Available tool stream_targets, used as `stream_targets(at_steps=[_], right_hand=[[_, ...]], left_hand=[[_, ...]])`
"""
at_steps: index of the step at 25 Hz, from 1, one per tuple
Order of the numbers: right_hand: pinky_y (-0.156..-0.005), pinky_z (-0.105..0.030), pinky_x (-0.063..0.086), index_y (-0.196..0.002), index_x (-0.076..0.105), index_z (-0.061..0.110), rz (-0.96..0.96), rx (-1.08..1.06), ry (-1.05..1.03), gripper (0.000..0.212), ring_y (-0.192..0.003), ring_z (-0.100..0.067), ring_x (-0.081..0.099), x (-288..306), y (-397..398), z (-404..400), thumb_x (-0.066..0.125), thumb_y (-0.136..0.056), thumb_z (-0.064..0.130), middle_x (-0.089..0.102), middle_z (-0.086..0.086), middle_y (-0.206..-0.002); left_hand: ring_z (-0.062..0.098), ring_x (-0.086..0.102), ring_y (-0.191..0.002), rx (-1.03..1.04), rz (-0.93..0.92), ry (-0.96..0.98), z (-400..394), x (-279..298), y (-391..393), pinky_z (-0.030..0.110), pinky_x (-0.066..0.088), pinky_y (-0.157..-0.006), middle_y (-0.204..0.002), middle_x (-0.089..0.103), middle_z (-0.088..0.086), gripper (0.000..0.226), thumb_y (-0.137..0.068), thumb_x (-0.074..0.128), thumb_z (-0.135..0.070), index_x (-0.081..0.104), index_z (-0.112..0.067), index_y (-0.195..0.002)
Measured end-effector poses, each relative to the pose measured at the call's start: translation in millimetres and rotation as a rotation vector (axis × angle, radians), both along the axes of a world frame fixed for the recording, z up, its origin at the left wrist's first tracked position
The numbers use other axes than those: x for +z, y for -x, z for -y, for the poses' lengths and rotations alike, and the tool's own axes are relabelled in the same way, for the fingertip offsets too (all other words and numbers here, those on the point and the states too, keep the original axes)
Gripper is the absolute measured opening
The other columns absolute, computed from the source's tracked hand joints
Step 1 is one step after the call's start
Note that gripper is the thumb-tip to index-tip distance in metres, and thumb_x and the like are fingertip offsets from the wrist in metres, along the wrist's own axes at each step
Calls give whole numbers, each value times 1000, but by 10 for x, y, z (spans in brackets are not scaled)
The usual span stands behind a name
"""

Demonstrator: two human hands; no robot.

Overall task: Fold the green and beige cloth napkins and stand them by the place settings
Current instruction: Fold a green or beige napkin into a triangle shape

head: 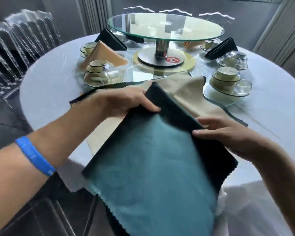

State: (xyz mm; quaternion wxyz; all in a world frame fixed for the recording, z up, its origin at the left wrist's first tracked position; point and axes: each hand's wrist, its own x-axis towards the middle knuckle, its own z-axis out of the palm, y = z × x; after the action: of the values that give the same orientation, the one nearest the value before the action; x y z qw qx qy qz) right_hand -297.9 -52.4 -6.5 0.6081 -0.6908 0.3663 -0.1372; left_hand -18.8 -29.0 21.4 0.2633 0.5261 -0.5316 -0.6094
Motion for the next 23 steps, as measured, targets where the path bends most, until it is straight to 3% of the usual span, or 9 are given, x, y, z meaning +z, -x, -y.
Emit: stream_targets(at_steps=[2,4,6,8,10,13,18,21,23], right_hand=[[-84,-46,53,-103,70,4,-158,-37,44,24,-91,-33,69,-328,-21,194,70,-87,21,72,-17,-102],[-67,-33,48,-84,71,3,-234,-63,64,21,-69,-20,61,-506,-17,265,73,-83,24,65,-9,-78],[-59,-24,44,-74,70,6,-226,-103,19,16,-59,-15,56,-564,28,296,71,-86,16,61,-6,-67],[-70,-33,45,-86,71,-2,-206,-109,-43,22,-72,-24,58,-593,79,318,74,-83,20,67,-24,-80],[-71,-40,40,-96,70,-2,-209,-81,-60,38,-78,-29,53,-621,95,354,76,-80,32,65,-31,-91],[-57,-25,43,-97,72,3,-217,-85,-28,20,-70,-22,58,-646,43,430,68,-90,21,67,-16,-86],[-71,-25,53,-101,72,3,-2,-286,38,14,-81,-21,64,-670,19,612,63,-90,5,70,-20,-101],[-64,-19,52,-104,72,4,-62,-305,38,17,-80,-18,65,-661,58,666,65,-88,5,70,-23,-106],[-62,-22,51,-100,73,5,-164,-224,33,14,-79,-22,66,-647,84,667,66,-88,7,71,-23,-104]], left_hand=[[24,73,-81,-50,20,-155,241,-466,19,39,61,-81,-101,74,14,15,-87,66,-5,75,-5,-98],[24,73,-80,-55,45,-218,393,-758,57,41,59,-84,-100,74,15,12,-88,66,-8,77,-7,-92],[19,69,-70,-7,63,-190,467,-855,19,30,59,-65,-92,71,14,8,-88,68,-12,73,-7,-84],[17,54,-61,14,132,-144,437,-900,-149,20,42,-50,-84,57,13,26,-78,80,-21,65,0,-82],[23,53,-74,-51,165,-154,306,-963,-350,23,38,-58,-96,61,15,45,-74,84,-25,66,5,-103],[21,70,-86,-75,139,-123,78,-1008,-417,23,55,-66,-106,74,16,28,-79,74,-11,74,-5,-106],[10,69,-74,122,51,221,305,-902,-335,17,54,-65,-89,76,4,17,-87,64,5,71,-7,-98],[13,68,-83,54,145,202,383,-891,-388,17,52,-69,-100,76,8,20,-90,64,4,69,-4,-107],[19,67,-89,-41,194,138,339,-929,-453,23,54,-75,-109,73,16,24,-89,68,-3,70,-5,-113]])
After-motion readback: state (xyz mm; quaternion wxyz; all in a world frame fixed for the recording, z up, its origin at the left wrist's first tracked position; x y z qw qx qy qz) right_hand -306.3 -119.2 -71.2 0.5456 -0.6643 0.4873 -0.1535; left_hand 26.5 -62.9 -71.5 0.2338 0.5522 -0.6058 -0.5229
